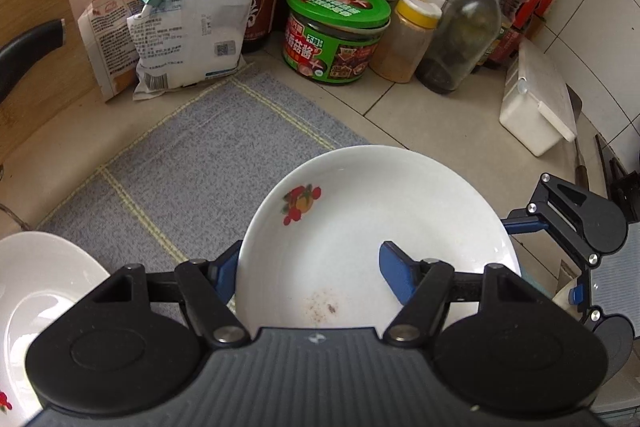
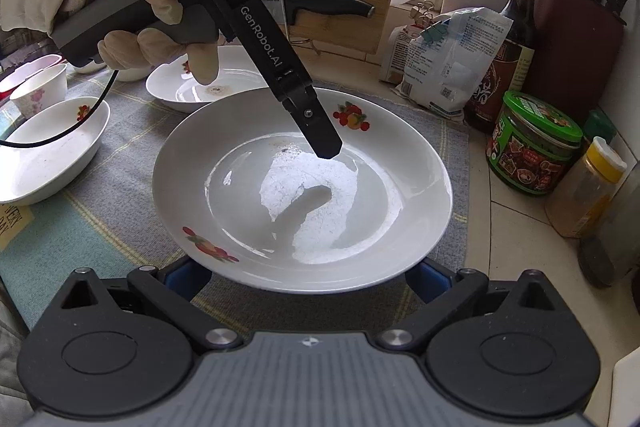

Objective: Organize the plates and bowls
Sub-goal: 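Lower the plate onto the towel and open the left gripper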

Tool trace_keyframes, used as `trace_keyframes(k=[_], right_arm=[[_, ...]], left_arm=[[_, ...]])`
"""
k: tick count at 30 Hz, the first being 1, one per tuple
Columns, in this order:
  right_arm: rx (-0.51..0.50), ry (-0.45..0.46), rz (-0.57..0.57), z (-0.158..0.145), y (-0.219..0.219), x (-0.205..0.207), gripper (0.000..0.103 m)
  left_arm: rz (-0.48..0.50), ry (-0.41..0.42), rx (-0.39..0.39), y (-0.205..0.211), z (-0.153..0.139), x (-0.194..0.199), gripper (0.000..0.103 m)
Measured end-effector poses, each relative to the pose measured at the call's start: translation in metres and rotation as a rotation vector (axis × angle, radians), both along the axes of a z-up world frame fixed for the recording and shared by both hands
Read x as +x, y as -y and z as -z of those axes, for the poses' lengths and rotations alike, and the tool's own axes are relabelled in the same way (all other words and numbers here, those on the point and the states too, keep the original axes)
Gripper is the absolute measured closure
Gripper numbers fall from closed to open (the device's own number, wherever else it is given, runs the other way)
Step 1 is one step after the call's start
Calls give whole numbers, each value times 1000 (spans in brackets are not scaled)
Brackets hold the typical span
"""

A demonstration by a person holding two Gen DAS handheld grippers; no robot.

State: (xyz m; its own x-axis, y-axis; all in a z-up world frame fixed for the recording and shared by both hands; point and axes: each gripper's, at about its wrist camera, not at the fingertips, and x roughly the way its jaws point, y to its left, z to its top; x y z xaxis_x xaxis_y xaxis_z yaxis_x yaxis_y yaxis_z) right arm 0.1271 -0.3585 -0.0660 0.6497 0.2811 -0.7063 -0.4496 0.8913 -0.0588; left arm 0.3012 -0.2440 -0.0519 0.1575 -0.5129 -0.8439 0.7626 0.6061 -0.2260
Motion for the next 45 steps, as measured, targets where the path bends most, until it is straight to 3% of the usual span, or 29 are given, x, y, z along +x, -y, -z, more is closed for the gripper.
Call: trace_keyframes(k=[13, 32, 45], right_arm=[[-20, -17, 58, 6, 18, 30, 0], [-37, -13, 108, 15, 27, 48, 0], [-63, -39, 112, 16, 22, 45, 0]], left_arm=[[26, 17, 4, 29, 15, 28, 33], [9, 46, -5, 41, 27, 39, 33], [5, 107, -2, 37, 14, 29, 19]])
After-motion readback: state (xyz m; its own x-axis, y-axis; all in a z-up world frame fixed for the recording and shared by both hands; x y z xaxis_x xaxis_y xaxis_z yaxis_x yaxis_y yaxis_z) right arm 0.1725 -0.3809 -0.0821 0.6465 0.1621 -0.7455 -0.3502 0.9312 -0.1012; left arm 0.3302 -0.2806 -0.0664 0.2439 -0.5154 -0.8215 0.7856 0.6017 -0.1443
